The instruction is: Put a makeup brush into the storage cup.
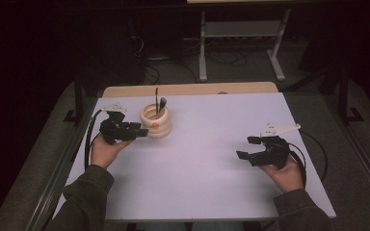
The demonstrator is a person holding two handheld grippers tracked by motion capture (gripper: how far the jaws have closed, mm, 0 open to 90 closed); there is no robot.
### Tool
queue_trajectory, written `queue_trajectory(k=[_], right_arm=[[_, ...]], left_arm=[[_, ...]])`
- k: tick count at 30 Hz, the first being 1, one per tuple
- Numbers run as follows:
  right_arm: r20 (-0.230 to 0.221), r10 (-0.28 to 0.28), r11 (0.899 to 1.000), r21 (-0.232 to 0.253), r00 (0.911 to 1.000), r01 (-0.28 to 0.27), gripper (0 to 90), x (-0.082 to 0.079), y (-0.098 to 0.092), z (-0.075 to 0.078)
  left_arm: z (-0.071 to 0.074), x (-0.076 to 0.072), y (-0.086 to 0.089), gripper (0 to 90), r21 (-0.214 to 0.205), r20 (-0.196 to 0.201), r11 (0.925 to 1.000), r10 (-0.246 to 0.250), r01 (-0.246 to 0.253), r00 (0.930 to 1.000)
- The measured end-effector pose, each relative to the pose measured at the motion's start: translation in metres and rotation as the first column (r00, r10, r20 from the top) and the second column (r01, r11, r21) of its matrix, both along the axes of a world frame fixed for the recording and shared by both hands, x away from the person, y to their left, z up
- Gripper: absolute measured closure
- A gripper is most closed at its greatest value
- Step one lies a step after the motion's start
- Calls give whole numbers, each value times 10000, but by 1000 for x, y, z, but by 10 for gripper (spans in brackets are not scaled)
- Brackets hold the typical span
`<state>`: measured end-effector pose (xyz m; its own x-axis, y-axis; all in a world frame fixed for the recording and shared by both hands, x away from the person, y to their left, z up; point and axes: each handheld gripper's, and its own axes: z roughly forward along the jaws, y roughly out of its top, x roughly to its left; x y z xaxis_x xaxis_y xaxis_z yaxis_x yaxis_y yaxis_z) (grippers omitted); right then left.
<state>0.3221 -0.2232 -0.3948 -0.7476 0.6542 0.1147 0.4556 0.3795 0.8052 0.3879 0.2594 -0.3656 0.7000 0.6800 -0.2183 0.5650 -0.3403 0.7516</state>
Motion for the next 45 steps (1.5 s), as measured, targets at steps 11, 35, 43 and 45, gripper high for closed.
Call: queue_trajectory(k=[11,35,43,45], right_arm=[[207,-110,9999,76,9997,108,252,-6,-4,2],[68,21,10000,59,10000,-21,250,-8,1,-3],[98,-15,9999,99,10000,14,249,-9,1,-4],[83,2,10000,71,10000,-3,247,-9,1,-6]], left_arm=[[2,-20,6,407,-151,602,9999,1,8,9982],[-14,-55,-18,345,-35,952,9996,-290,295,9950],[-18,-63,-16,334,13,1018,9996,-278,278,9944],[-18,-66,-16,331,-46,1094,9996,-279,286,9936]])
